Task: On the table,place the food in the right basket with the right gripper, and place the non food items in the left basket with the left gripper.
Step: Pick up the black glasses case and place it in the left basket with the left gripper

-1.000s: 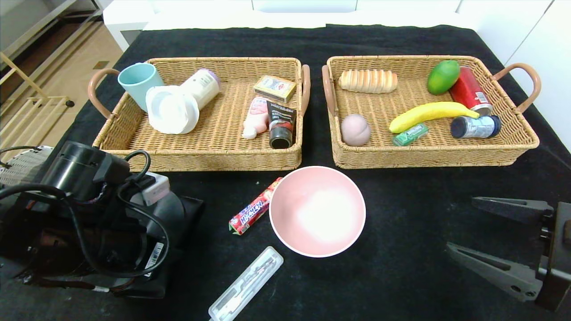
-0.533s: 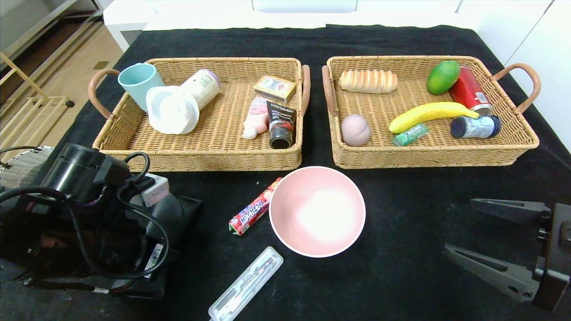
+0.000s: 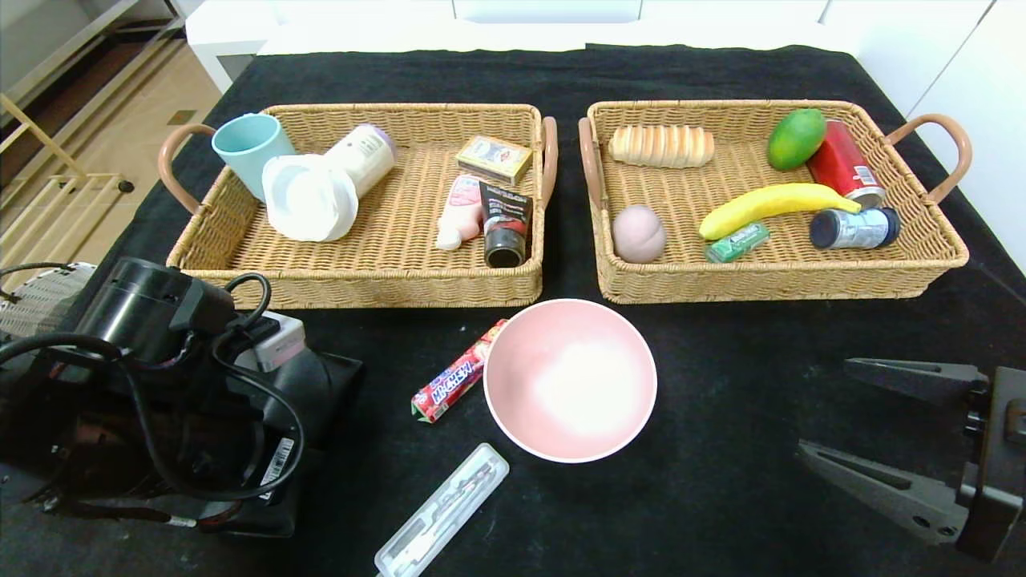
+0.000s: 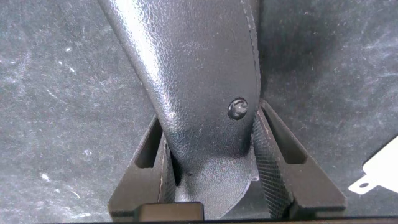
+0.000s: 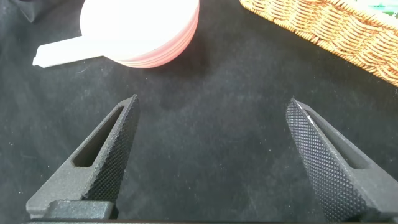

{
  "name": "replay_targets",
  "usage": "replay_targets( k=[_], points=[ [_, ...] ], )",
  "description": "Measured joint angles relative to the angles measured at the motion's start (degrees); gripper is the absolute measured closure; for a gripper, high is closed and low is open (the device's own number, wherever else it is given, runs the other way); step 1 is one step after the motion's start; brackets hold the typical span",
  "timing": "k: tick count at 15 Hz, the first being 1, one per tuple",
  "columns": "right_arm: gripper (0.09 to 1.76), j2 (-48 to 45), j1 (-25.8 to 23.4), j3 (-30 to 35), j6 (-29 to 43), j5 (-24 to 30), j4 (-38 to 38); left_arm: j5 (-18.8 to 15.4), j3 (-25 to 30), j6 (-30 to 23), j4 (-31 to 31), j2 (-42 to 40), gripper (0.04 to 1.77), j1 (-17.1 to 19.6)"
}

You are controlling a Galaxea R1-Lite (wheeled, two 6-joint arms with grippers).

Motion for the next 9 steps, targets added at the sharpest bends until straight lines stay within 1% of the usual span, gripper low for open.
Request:
replay_targets(
  k=[5,9],
  points=[
    [0.14,0.0,0.0,0.0,0.1,0.0,0.1,-0.3,-2.3,-0.1,0.0,-4.6,1.03,-2.3],
    [0.14,-0.2,0.0,0.1,0.1,0.0,0.1,-2.0,-6.6,-1.5,-0.5,-8.3,1.04,-2.6]
  ],
)
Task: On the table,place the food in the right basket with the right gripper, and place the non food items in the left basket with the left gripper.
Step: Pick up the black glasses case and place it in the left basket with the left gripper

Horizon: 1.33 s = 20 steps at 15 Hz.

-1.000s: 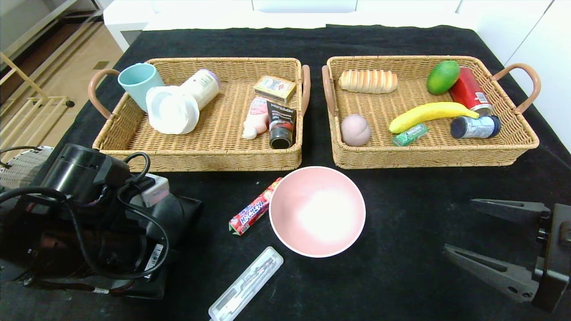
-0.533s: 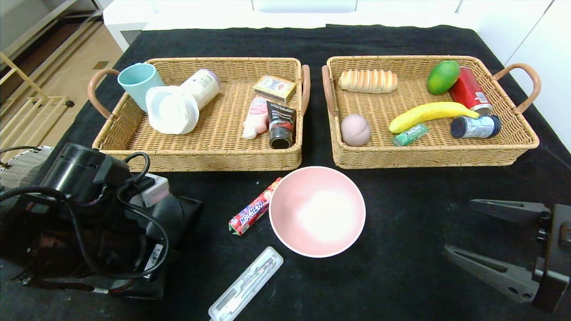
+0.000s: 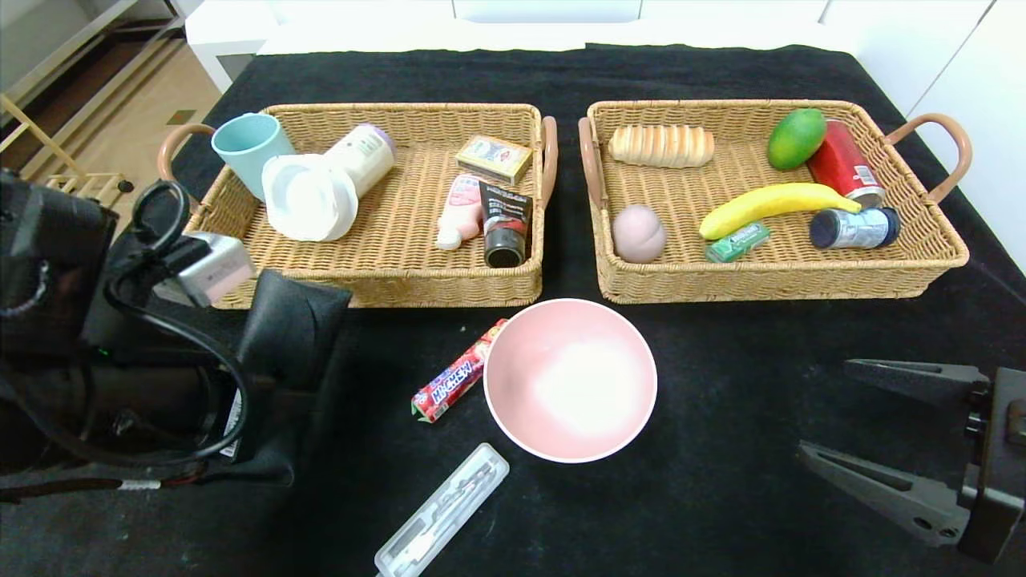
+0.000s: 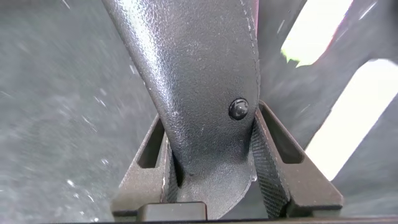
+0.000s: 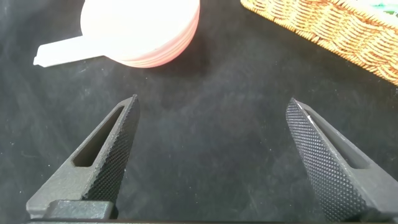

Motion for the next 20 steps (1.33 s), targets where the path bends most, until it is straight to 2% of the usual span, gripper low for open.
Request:
replay_targets(
  k=[2,6,13,20],
  points=[
    [0.14,-0.1,0.0,0.0,0.0,0.0,-0.1,0.0,-2.9,-0.1,-0.9,-0.4,1.04,-0.1],
    [0.14,-0.2,0.0,-0.1,0.0,0.0,-0.1,0.6,-7.6,-1.0,-10.0,1.9,1.05,-1.5],
    [0.14,-0.6,-0.1,-0.1,0.0,0.0,-0.1,0.0,-16.1,-1.5,-24.8,10.7,1.05,-1.6],
    [0.14,-1.5,-0.4,-0.2,0.0,0.1,-0.1,0.1,-26.8,-1.2,-26.6,21.3,1.06,-1.4]
  ],
)
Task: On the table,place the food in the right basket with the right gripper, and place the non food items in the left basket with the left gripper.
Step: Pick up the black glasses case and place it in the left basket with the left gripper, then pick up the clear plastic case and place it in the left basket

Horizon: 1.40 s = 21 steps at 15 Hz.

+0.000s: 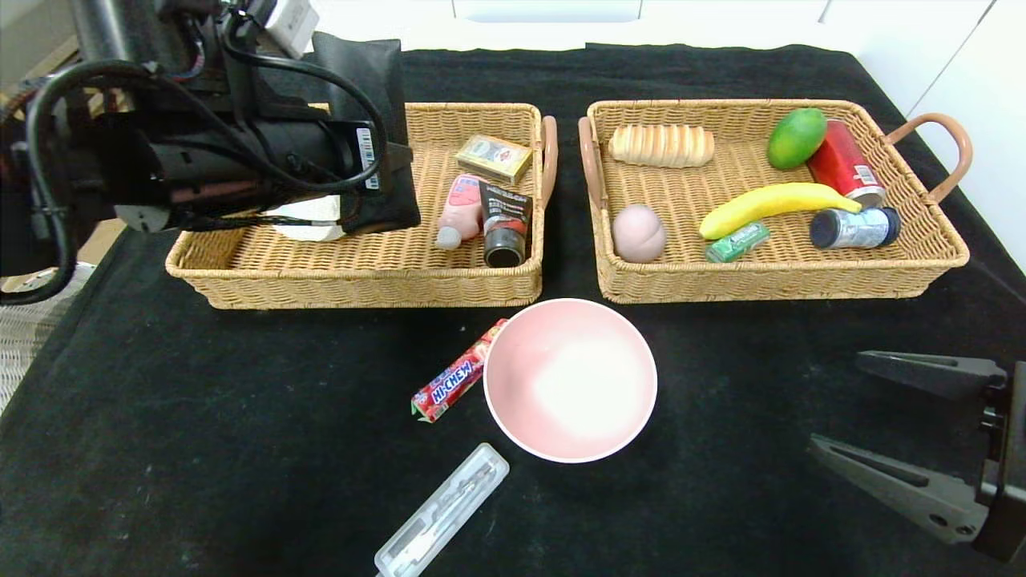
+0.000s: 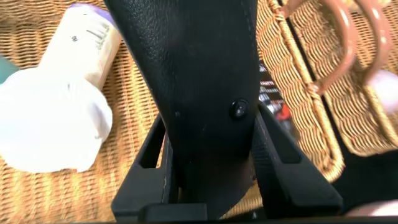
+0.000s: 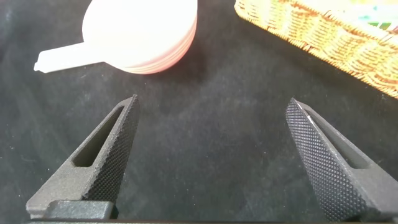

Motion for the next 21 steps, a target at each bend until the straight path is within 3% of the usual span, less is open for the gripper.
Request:
replay_targets(
  k=[5,12,17,21],
  points=[
    [0.14,-0.6,0.0,0.1,0.0,0.0,0.0,0.0,-2.6,0.3,-0.1,4.1,1.06,0.0],
    [0.14,-0.9,0.1,0.2,0.0,0.1,0.1,0.0,-3.1,0.2,0.2,4.7,0.50,0.1],
    [0.14,-1.0,0.1,0.2,0.0,0.1,0.1,0.0,-2.1,0.7,2.0,3.1,0.32,-0.4],
    [0.14,-0.8,0.1,0.2,0.0,0.1,0.1,-0.1,4.0,4.4,3.7,-1.6,0.23,-2.7]
  ],
)
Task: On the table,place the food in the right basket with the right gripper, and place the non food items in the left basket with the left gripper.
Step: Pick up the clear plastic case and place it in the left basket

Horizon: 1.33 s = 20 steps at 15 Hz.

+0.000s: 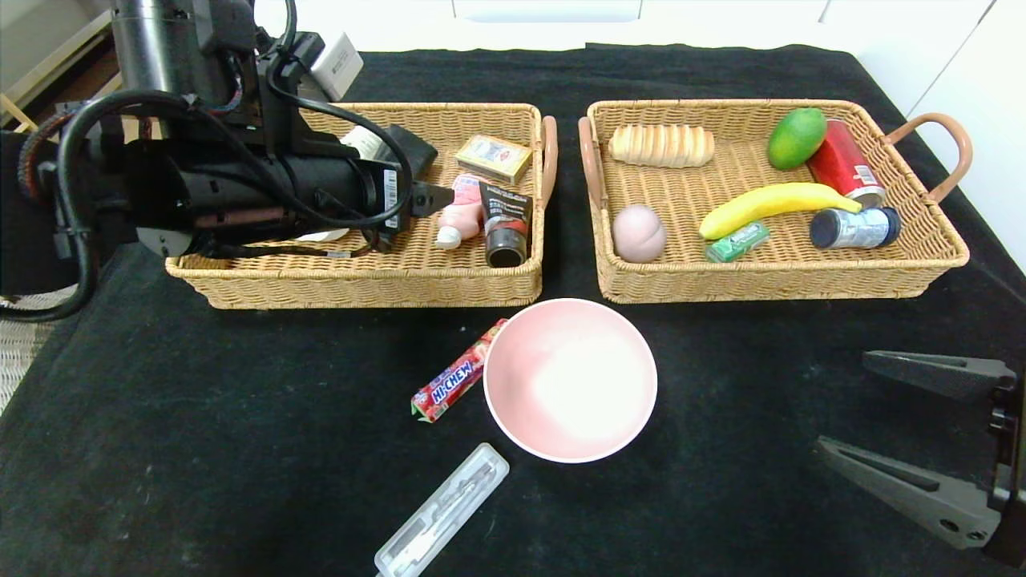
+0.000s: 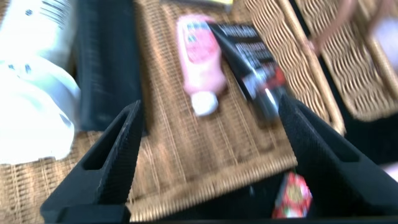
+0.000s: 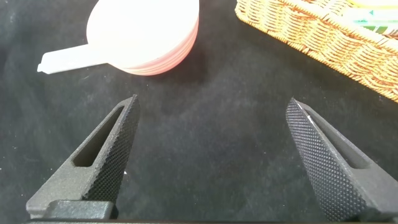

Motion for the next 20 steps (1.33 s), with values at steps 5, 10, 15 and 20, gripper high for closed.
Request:
replay_targets(
  k=[5,10,15,20],
  points=[
    [0.14,0.0,0.0,0.0,0.0,0.0,0.0,0.2,10.0,3.1,8.9,-8.8,0.17,-5.3],
    [0.14,-0.8,0.5,0.0,0.0,0.1,0.0,0.7,19.0,5.3,20.1,-16.3,0.13,-10.1],
    [0.14,-0.8,0.5,0.1,0.0,0.0,0.1,3.9,25.3,6.1,21.7,-18.6,0.12,-15.2],
    [0.14,-0.6,0.6,0.3,-0.1,0.0,0.1,6.7,28.8,7.1,21.5,-17.1,0.11,-17.9]
  ],
)
